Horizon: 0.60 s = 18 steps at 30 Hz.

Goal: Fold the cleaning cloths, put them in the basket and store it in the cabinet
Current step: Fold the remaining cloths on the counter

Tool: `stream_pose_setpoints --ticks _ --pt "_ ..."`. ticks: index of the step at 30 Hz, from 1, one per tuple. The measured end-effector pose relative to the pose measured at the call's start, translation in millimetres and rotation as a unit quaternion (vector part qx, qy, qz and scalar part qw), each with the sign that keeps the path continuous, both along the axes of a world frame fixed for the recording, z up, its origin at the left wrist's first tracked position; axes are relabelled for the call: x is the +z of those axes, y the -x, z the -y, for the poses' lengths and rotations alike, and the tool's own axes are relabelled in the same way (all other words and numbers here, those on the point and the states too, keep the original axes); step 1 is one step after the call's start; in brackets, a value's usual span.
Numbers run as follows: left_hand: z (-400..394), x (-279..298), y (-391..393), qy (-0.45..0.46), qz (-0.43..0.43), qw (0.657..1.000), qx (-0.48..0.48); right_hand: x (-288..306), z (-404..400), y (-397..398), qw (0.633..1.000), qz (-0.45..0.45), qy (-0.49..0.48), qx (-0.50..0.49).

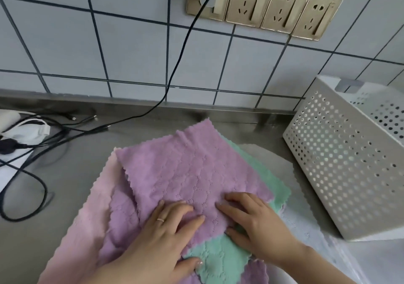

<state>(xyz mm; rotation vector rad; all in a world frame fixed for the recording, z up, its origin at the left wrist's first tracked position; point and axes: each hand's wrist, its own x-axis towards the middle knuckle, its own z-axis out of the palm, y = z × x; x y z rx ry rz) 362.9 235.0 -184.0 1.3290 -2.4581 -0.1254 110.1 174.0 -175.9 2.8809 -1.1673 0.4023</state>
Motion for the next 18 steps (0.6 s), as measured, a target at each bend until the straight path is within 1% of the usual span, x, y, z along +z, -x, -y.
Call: stream_pose_setpoints --ticks 2,4,5,8,11,13,15,16,17,18 --pt "12 0 -6 -0.001 0.016 1.0 0.003 -3 12 -5 1.0 0.003 0.028 -0.007" --pt "25 8 -10 -0.012 0.063 0.998 0.018 -4 23 -12 0.998 -0.005 0.054 -0.017" --pt "33 12 -13 -0.032 0.07 0.997 0.022 -4 30 -15 0.998 -0.008 0.058 -0.018" --pt "45 16 -22 -0.09 0.05 0.994 0.026 -3 40 -22 0.999 -0.013 0.048 -0.022" --pt "42 24 -27 -0.073 0.007 0.995 0.062 5 44 -18 0.995 -0.019 0.087 -0.039" --pt "29 30 -30 -0.032 0.011 0.993 0.116 10 44 -7 0.99 -0.039 0.081 -0.111" --pt "24 31 -33 0.007 0.041 0.985 0.167 14 50 2 0.975 -0.073 0.04 -0.204" --pt "17 33 -33 0.013 0.041 0.981 0.192 19 48 6 0.966 -0.084 0.027 -0.241" --pt "18 32 -34 0.01 0.025 0.978 0.208 19 53 7 0.959 -0.086 0.021 -0.271" --pt "14 35 -32 0.003 -0.011 0.976 0.219 25 52 8 0.953 -0.081 0.025 -0.291"
